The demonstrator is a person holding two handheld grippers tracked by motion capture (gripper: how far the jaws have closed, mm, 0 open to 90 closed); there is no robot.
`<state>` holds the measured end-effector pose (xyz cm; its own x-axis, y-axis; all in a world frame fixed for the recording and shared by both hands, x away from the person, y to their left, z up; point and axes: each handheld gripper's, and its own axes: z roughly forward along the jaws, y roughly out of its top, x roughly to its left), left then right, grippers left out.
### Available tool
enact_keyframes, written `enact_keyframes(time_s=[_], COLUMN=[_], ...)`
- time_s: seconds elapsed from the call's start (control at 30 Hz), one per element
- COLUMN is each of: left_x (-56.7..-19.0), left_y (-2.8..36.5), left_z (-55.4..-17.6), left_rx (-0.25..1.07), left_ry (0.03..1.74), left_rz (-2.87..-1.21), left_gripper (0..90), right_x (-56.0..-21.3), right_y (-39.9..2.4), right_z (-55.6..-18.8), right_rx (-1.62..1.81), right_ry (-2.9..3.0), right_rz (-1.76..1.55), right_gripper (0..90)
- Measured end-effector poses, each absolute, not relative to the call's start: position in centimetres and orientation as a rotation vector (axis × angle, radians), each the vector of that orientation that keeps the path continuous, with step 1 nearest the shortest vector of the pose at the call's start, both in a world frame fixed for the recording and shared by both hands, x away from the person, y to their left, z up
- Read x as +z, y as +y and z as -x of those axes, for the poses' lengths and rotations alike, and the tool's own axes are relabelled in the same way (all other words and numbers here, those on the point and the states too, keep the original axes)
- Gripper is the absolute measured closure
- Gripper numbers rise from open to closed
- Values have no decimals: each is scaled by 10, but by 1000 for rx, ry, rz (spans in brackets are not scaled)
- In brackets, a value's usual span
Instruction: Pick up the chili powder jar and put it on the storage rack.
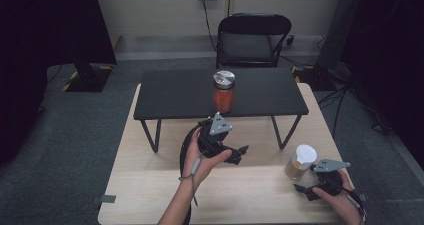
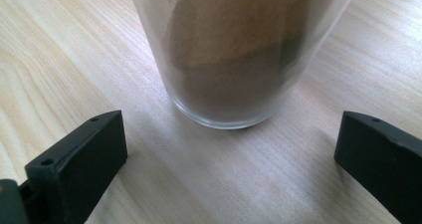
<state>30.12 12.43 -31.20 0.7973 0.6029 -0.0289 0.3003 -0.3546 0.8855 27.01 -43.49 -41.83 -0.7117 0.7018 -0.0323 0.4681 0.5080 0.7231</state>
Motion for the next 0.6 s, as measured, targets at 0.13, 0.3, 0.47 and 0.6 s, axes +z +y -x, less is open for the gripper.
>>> enact_keyframes(time_s=[0.13,0.3,0.47,0.6], left_x=[-323,-336,-351,-361], left_y=[120,117,120,121], left_z=[-304,-305,-306,-304], left_rx=[347,343,323,312], left_ry=[669,675,707,723], left_rz=[-1988,-2009,-2019,-2022], left_gripper=[22,22,22,22], right_x=[-418,-418,-418,-418], right_y=[-435,-435,-435,-435], right_z=[-270,-270,-270,-270], right_rx=[1022,1022,1022,1022], right_ry=[2433,2433,2433,2433], right_rz=[-978,-978,-978,-978], right_gripper=[0,0,0,0])
